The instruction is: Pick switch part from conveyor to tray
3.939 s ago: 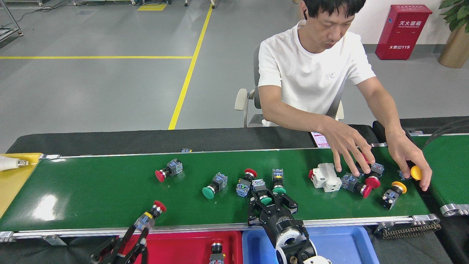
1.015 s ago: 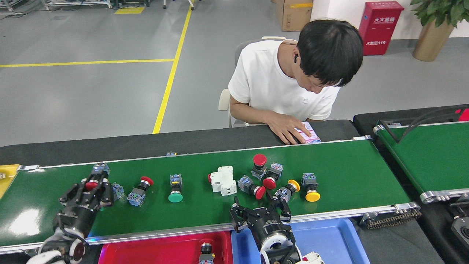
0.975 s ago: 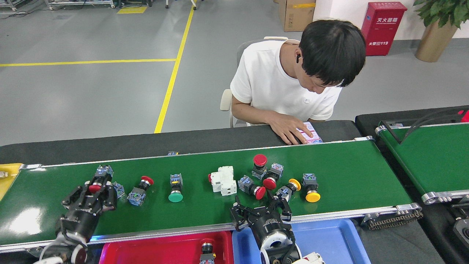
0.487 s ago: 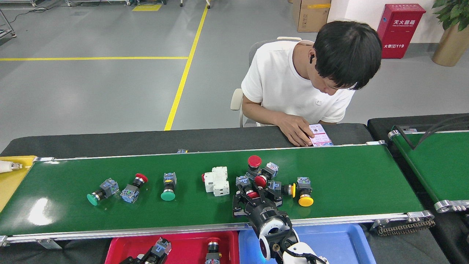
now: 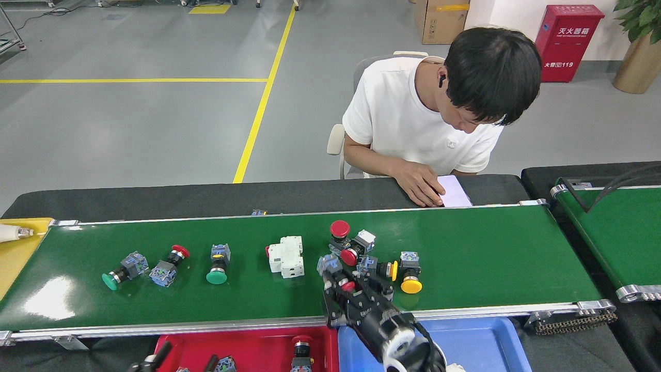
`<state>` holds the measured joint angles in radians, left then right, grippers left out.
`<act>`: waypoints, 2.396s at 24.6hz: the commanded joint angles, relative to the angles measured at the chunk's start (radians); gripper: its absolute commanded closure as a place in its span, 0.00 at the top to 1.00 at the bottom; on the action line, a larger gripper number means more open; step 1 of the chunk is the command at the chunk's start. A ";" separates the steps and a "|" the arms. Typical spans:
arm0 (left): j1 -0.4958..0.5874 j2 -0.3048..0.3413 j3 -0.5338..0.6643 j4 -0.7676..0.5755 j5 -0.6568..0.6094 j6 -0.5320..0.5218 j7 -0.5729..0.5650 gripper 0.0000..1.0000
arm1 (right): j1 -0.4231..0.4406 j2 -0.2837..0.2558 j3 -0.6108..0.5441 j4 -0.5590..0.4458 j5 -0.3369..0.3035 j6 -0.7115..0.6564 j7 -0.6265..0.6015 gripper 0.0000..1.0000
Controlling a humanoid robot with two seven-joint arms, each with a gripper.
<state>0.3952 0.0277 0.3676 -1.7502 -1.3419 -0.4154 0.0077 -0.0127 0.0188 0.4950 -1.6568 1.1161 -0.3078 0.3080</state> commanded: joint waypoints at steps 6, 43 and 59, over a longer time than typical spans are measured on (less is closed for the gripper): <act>-0.164 0.034 0.045 0.098 -0.071 0.052 -0.029 1.00 | -0.016 0.016 -0.003 -0.012 -0.002 -0.114 0.054 0.99; -0.256 0.158 -0.154 0.192 -0.129 0.086 0.080 0.05 | 0.089 -0.086 -0.464 -0.092 0.111 0.363 -0.253 0.99; -0.018 0.044 -0.388 -0.029 -0.379 0.093 0.113 0.49 | 0.109 -0.088 -0.490 -0.092 0.111 0.363 -0.254 0.99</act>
<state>0.3785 0.0768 -0.0257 -1.7659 -1.7194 -0.3268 0.1089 0.1016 -0.0621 0.0082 -1.7354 1.2275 0.0582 0.0607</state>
